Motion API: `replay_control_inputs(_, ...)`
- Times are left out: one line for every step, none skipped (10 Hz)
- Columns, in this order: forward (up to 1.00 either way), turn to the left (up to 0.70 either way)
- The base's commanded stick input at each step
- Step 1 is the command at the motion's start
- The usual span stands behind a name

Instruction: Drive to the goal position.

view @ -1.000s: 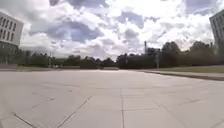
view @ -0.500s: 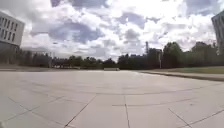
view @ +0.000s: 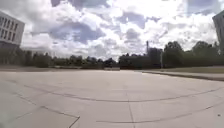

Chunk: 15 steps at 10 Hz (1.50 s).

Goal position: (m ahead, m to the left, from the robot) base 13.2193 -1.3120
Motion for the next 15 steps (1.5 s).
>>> replay_control_inputs(1.00, -0.08)
replay_control_inputs(1.00, -0.08)
replay_control_inputs(1.00, -0.08)
replay_control_inputs(1.00, -0.08)
replay_control_inputs(1.00, -0.08)
replay_control_inputs(1.00, -0.08)
replay_control_inputs(1.00, -0.08)
replay_control_inputs(1.00, -0.08)
replay_control_inputs(1.00, -0.08)
replay_control_inputs(1.00, -0.08)
replay_control_inputs(1.00, -0.08)
replay_control_inputs(1.00, -0.08)
replay_control_inputs(1.00, -0.08)
replay_control_inputs(1.00, -0.08)
replay_control_inputs(1.00, -0.08)
